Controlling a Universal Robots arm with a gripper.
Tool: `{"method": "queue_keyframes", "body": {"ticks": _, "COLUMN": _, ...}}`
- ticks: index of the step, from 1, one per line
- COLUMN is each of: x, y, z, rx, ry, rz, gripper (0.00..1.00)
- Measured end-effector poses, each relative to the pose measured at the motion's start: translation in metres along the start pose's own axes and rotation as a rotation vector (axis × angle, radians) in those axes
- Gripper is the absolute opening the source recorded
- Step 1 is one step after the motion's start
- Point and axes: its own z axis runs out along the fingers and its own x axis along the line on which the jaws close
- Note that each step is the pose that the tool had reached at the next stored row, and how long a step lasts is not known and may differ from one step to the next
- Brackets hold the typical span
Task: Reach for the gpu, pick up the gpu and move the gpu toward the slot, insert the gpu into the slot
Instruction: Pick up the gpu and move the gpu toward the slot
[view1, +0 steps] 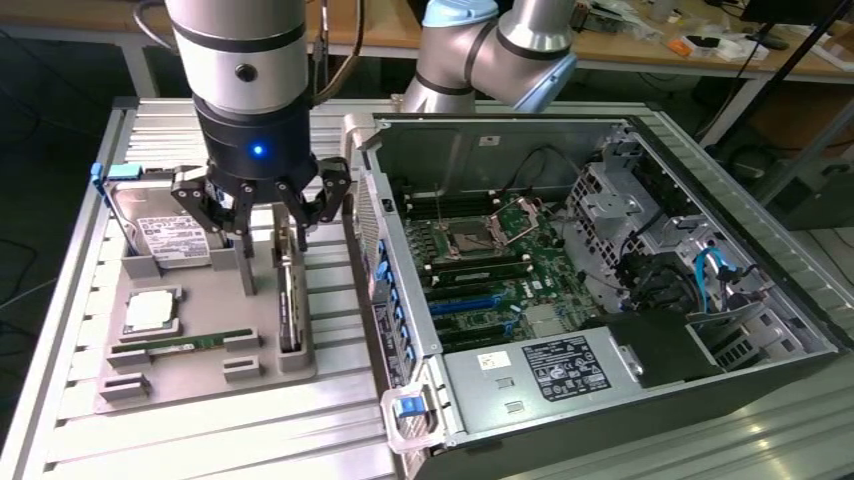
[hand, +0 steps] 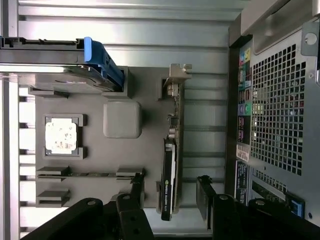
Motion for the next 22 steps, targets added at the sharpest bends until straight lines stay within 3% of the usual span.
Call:
{"method": "queue_keyframes", "body": {"ticks": 9, "x": 0.0, "y": -0.0006, "z": 0.0165, "rx": 0.0019, "ry": -0.0025, "rz": 0.079, "gripper": 0.54}}
{"method": "queue_keyframes", "body": {"ticks": 22, "x": 0.001, "y": -0.0014, "z": 0.0401, "rx": 0.0031, "ry": -0.0044, "rz": 0.135, "gripper": 0.54}}
